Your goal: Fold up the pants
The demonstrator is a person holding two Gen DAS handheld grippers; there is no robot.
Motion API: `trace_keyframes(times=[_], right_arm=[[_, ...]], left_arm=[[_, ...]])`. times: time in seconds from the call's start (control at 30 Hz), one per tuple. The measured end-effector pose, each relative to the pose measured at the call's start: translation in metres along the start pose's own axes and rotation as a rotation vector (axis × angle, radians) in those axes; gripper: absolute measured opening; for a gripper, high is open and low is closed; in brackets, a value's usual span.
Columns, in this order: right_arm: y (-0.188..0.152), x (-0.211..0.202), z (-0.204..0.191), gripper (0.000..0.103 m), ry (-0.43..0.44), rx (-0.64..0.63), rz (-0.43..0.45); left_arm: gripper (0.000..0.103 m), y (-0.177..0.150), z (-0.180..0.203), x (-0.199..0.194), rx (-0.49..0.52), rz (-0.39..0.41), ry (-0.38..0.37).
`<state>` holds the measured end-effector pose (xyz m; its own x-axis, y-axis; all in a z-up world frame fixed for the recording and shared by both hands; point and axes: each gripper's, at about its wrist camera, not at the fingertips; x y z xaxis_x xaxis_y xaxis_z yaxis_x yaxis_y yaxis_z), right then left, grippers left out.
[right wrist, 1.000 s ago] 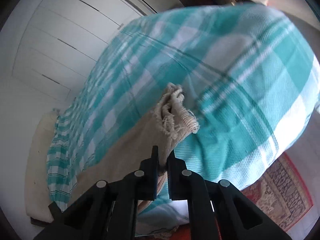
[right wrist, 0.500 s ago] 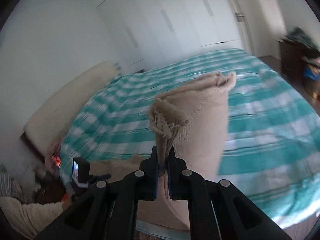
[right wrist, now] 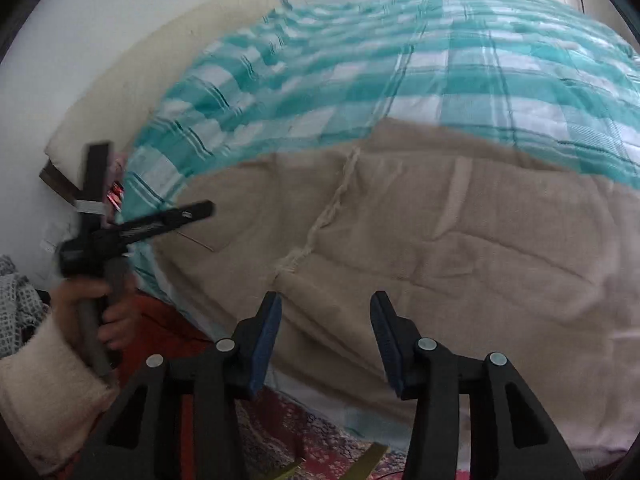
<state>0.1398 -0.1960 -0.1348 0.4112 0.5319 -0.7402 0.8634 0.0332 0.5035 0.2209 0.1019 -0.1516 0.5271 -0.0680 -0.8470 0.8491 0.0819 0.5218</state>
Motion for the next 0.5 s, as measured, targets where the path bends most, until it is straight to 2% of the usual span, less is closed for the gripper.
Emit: trace_keyframes(times=[0.03,0.1,0.13,0.2,0.27,0.33,0.37,0.43,0.5], right_arm=[[0.003,-0.013,0.002,0.052,-0.011,-0.01,0.027],[0.011,-0.036,0.004,0.066,-0.073,-0.049,0.103],[0.015,-0.045,0.007,0.069,-0.111,-0.061,0.133],[0.023,-0.054,0.018,0.073,-0.183,-0.068,0.165],[0.033,-0.049,0.026,0.073,-0.24,-0.06,0.15],[0.033,-0.037,0.035,0.073,-0.286,-0.054,0.136],[0.033,-0.033,0.041,0.073,-0.3,-0.049,0.129],[0.027,-0.024,0.052,0.073,-0.308,-0.01,0.095],[0.022,-0.011,0.062,0.073,-0.291,0.034,0.053]], left_arm=[[0.085,0.007,0.006,0.002,0.013,0.014,-0.009],[0.091,0.024,0.018,0.01,0.034,0.055,-0.029],[0.097,0.032,0.024,0.014,0.04,0.08,-0.043],[0.099,0.049,0.035,0.033,0.066,0.111,-0.043],[0.102,0.056,0.041,0.06,0.116,0.103,-0.005],[0.103,0.048,0.043,0.103,0.183,0.011,0.072],[0.103,0.038,0.041,0.125,0.207,-0.035,0.068],[0.102,0.032,0.038,0.122,0.205,0.027,0.056],[0.103,0.034,0.039,0.121,0.21,0.016,0.066]])
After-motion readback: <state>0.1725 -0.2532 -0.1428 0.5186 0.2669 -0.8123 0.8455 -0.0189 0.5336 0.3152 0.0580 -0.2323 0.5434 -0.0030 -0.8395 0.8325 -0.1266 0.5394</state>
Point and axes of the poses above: each gripper's, at about its wrist camera, not at the fingertips, and x roughly the way its jaws point, z to its right, y to its top, and after that the axes turned 1 degree about y, right-handed
